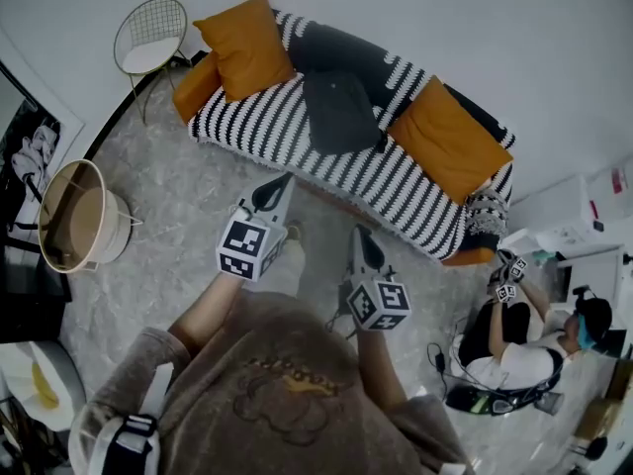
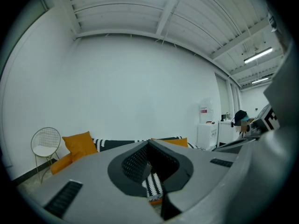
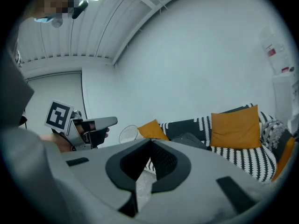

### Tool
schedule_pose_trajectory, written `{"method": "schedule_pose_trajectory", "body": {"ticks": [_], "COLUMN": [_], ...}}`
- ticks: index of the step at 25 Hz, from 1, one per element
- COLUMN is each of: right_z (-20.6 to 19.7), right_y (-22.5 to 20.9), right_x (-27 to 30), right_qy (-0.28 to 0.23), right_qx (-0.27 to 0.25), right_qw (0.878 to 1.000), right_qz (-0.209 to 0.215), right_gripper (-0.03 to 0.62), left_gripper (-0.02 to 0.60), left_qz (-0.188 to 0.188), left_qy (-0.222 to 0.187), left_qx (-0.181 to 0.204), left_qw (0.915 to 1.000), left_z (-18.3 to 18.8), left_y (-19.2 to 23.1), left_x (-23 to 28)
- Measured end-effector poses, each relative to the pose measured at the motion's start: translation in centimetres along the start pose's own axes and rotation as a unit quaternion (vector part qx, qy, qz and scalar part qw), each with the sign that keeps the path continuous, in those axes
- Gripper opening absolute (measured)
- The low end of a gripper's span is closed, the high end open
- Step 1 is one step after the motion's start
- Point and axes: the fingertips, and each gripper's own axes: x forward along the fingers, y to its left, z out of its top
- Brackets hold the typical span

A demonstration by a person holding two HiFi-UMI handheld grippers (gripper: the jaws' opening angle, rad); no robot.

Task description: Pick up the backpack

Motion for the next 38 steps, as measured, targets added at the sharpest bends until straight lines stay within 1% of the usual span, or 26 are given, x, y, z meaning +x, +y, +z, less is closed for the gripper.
{"method": "schedule_pose_trajectory", "body": {"ticks": [5, 10, 15, 20, 25, 29, 38], "right_z": [1.2, 2.8, 5.2, 8.1, 10.9, 12.3, 14.2], "right_y": [-2.8, -5.1, -7.1, -9.0, -10.6, -12.1, -14.6], "right_x": [3.8, 8.8, 15.0, 21.5, 26.3, 29.2, 34.7], "right_qy": [0.008, 0.016, 0.018, 0.016, 0.0, -0.008, -0.004], "right_qx": [0.0, 0.008, 0.009, 0.002, -0.015, -0.019, -0.024], "right_qw": [1.0, 1.0, 1.0, 1.0, 1.0, 1.0, 1.0], "right_qz": [-0.003, -0.002, 0.001, -0.001, 0.0, -0.007, -0.01], "right_gripper": [0.0, 0.0, 0.0, 0.0, 0.0, 0.0, 0.0], "left_gripper": [0.002, 0.002, 0.002, 0.002, 0.002, 0.002, 0.002], "left_qz": [-0.01, -0.017, -0.021, -0.026, -0.015, -0.011, -0.006], "left_qy": [0.007, 0.013, 0.006, -0.012, -0.021, -0.022, -0.025], "left_qx": [-0.003, -0.006, -0.008, -0.016, -0.014, -0.016, -0.02], "left_qw": [0.9999, 0.9997, 0.9997, 0.9995, 0.9996, 0.9996, 0.9995], "left_z": [0.4, 1.1, 2.1, 3.6, 4.5, 4.9, 5.7], "left_y": [1.1, 3.4, 6.9, 10.7, 14.0, 15.4, 18.2], "left_x": [4.9, 10.3, 15.7, 20.9, 25.5, 28.5, 34.0]}}
